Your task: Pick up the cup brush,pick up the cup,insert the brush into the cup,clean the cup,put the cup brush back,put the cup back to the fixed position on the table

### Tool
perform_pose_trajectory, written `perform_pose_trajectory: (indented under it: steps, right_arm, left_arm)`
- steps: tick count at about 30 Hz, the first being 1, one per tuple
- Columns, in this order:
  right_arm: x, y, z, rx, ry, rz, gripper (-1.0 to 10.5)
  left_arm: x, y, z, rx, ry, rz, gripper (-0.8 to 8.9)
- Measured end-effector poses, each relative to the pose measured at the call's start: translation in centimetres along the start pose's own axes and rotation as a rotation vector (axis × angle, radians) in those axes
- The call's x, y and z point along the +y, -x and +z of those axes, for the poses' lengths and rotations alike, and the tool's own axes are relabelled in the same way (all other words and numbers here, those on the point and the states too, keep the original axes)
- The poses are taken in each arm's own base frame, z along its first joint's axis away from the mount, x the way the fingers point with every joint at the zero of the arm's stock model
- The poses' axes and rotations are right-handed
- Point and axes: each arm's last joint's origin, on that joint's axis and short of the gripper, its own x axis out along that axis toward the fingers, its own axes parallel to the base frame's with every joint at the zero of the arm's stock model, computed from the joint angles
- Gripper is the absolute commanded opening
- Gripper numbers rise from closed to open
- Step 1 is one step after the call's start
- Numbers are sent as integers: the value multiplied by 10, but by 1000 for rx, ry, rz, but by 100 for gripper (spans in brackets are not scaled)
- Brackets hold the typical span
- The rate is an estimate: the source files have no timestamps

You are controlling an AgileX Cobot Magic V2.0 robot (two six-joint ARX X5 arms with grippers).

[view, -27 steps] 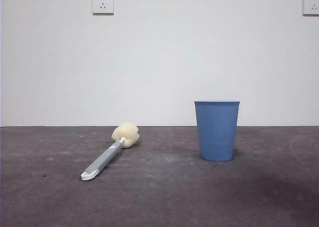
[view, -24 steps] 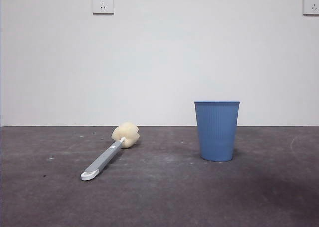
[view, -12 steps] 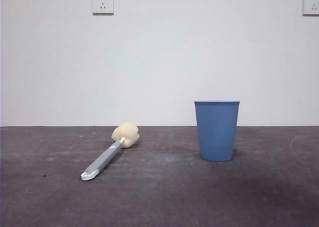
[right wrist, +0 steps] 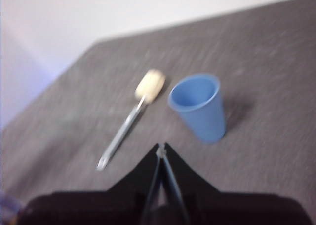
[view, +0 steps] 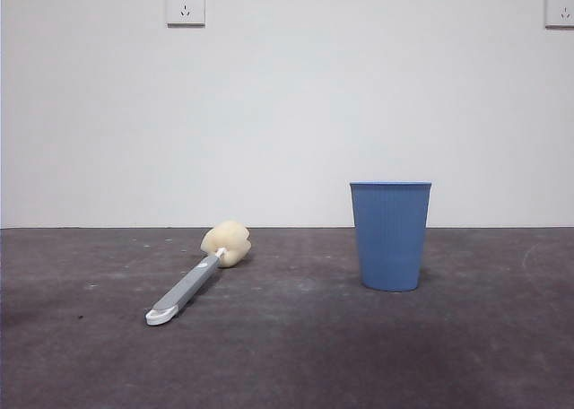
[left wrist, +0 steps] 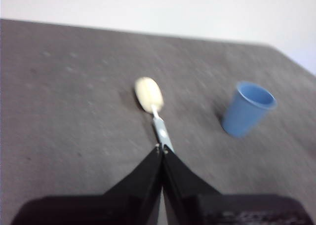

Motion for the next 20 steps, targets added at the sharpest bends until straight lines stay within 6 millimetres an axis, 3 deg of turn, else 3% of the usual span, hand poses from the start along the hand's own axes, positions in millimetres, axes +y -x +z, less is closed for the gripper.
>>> perform_pose_trajectory:
  steps: [8, 13, 15, 16, 18, 19, 20]
  right_arm:
    - [14, 9, 31, 279, 107, 49, -11]
    - [17, 11, 34, 388, 122, 71, -10]
    - [16, 10, 34, 391, 131, 73, 45]
    - [16, 10, 34, 391, 134, 74, 138]
    - [16, 10, 34, 390, 137, 74, 443]
    - [16, 10, 34, 390, 134, 74, 566]
    - [16, 10, 34, 390, 127, 72, 606]
  left_arm:
    - [-10, 10, 21, 224, -77, -89, -7]
    - [-11, 12, 21, 334, -111, -93, -4]
    - [-10, 12, 21, 340, -124, -94, 15]
    - [-10, 12, 21, 339, -127, -92, 110]
    - [-10, 11, 22, 341, -130, -91, 483]
    - [-10, 11, 22, 340, -131, -87, 576]
    - [-10, 9, 23, 340, -131, -85, 572]
